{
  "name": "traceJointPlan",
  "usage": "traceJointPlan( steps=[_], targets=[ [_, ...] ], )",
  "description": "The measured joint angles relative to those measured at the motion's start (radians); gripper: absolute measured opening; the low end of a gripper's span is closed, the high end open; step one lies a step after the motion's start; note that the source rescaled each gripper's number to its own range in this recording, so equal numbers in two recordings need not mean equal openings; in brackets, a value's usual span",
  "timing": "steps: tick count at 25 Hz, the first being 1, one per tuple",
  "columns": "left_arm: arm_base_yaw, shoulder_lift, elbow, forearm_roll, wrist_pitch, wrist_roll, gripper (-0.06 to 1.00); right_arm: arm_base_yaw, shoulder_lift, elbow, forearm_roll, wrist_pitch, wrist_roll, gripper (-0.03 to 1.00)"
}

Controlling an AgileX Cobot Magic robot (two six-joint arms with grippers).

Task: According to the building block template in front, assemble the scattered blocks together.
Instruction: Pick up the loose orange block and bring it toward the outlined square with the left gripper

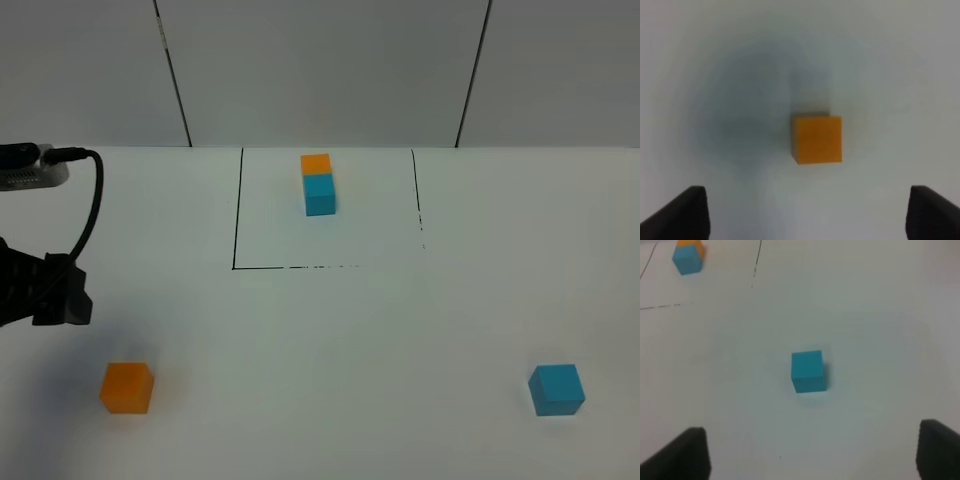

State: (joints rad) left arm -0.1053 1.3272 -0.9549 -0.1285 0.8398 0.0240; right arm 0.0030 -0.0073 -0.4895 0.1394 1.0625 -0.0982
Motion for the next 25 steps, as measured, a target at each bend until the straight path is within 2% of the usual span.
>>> traceJointPlan(
  steps=[5, 9, 18, 25],
  targets=[
    [-0.087, 0.037, -0.005, 0.000, -0.026, -0.024, 0.68, 0.000, 0.000, 0.000, 0.000, 0.000, 0.000, 0.66],
    [-0.138, 0.090, -0.005, 0.024, -0.048, -0.099, 0.68, 0.000, 0.000, 0.000, 0.000, 0.000, 0.000, 0.66],
    [-0.145, 0.180, -0.006, 0.153, -0.045, -0.259, 0.68, 0.000, 0.000, 0.000, 0.000, 0.000, 0.001, 0.66],
    [-0.145, 0.267, -0.006, 0.169, -0.034, -0.271, 0.69, 0.000, 0.000, 0.000, 0.000, 0.000, 0.001, 0.66]
  ],
)
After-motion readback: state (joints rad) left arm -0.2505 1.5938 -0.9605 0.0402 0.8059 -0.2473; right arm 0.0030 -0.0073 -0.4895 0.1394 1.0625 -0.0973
